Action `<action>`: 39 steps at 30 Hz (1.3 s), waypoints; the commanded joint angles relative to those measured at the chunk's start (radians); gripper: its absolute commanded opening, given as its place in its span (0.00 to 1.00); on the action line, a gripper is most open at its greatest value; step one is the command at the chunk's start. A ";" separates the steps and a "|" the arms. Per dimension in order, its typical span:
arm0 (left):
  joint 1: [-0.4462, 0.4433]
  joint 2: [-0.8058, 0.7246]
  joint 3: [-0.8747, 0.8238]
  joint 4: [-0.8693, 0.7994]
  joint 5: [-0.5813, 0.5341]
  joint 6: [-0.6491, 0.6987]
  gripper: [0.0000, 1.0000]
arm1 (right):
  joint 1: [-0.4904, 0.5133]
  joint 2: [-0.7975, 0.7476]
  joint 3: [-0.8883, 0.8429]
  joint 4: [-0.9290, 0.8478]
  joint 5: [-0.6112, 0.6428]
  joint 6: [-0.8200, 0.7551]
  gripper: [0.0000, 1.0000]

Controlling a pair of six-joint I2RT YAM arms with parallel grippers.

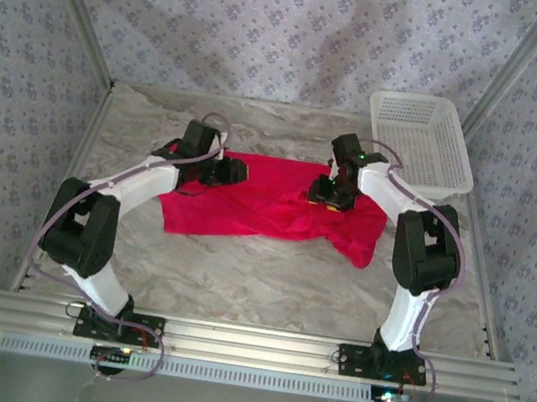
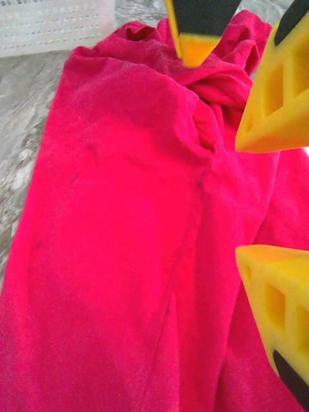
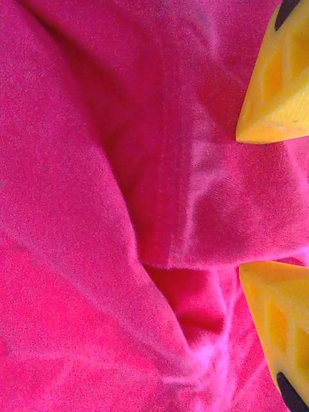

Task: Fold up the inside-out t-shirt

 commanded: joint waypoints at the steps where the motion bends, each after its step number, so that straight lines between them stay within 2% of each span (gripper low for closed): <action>1: -0.042 0.050 0.068 0.055 0.037 0.002 0.46 | -0.013 0.013 -0.014 0.034 -0.030 0.019 0.34; 2: -0.059 0.072 0.091 0.054 0.042 0.008 0.49 | -0.017 0.008 -0.019 0.032 -0.028 0.016 0.19; 4: -0.095 0.121 0.141 0.050 0.049 0.022 0.52 | -0.021 -0.022 -0.041 0.028 -0.020 0.014 0.01; 10: -0.191 0.313 0.354 -0.036 0.064 0.100 0.60 | -0.049 -0.213 -0.217 0.131 -0.026 0.040 0.00; 16: -0.236 0.466 0.515 -0.102 0.095 0.136 0.59 | -0.044 -0.289 -0.352 0.218 -0.052 0.079 0.00; 18: -0.248 0.501 0.540 -0.111 0.098 0.143 0.56 | -0.044 -0.292 -0.358 0.221 -0.050 0.080 0.00; 23: -0.255 0.559 0.570 -0.135 0.116 0.151 0.39 | -0.060 -0.309 -0.359 0.221 -0.049 0.084 0.00; 24: -0.255 0.563 0.571 -0.137 0.122 0.153 0.31 | -0.065 -0.312 -0.357 0.221 -0.050 0.084 0.00; 26: -0.255 0.560 0.575 -0.144 0.137 0.151 0.07 | -0.072 -0.318 -0.354 0.216 -0.050 0.082 0.00; 27: -0.255 0.553 0.583 -0.158 0.138 0.153 0.00 | -0.077 -0.322 -0.353 0.212 -0.049 0.079 0.00; 31: -0.237 0.469 0.583 -0.184 0.119 0.127 0.00 | -0.089 -0.328 -0.363 0.169 0.006 0.071 0.00; 39: -0.145 0.276 0.493 -0.104 0.134 0.005 0.00 | -0.099 -0.337 -0.464 0.121 0.140 0.087 0.00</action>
